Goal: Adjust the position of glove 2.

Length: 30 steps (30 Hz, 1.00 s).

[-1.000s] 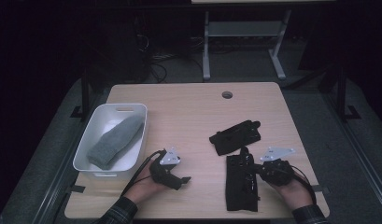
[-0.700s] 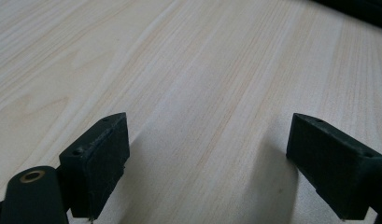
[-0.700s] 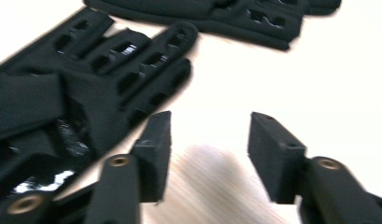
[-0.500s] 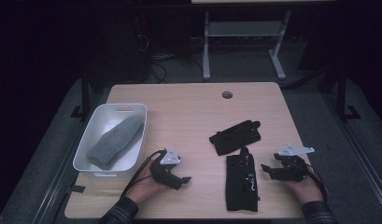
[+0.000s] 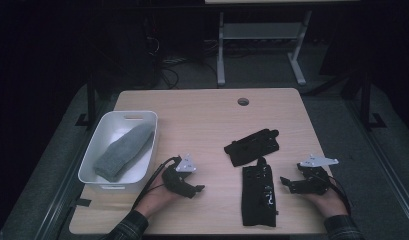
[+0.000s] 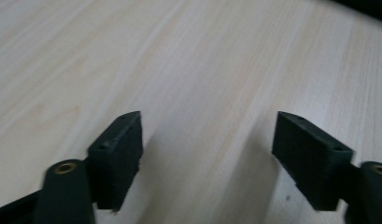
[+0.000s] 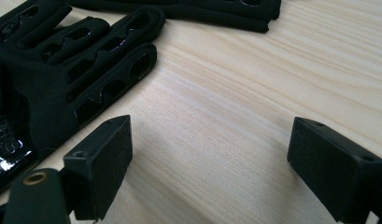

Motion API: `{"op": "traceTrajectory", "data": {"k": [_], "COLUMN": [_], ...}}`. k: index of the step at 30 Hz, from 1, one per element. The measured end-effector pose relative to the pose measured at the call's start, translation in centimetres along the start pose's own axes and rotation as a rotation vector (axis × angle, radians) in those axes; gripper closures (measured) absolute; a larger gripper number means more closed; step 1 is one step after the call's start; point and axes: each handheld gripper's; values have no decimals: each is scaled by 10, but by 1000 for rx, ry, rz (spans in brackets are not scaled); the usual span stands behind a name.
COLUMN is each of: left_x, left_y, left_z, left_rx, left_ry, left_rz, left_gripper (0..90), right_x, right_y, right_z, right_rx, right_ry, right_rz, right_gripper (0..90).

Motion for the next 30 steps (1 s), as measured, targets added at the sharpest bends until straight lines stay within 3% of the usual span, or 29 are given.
{"op": "traceTrajectory", "data": {"k": [2,3,6,8,9,10,11,21,30], "left_x": [3,6,19,24,28,32,36,83,126], "left_y": [0,0,-3,-3,-4,-4,-5,-10,-10], "left_z": [-1,-1,1,1,2,3,3,26,65], "left_rx": [-9,-10,-50,-63,-73,-83,-91,-113,-137], "left_ry": [0,6,2,-5,-5,-4,1,34,46], "left_rz": [7,2,-49,-46,-48,-48,-54,-29,-15], "left_gripper": [452,452,641,743,743,846,892,893,892], "right_x": [0,0,0,0,0,0,0,0,0], "right_y": [0,0,0,0,0,0,0,0,0], "right_z": [0,0,0,0,0,0,0,0,0], "right_rx": [0,0,1,1,1,1,1,0,1], "right_ry": [0,0,-1,-1,-1,-1,-1,0,0], "right_rz": [1,1,-3,-3,-3,-3,-3,-4,-4], "right_gripper": [136,136,136,136,136,136,136,136,136]}}
Point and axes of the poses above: each handheld gripper's, and its own axes: z roughly forward along the jaws, x roughly out of its top, y roughly to its right, and after that the axes turned 15 degrees about -z, right-handed
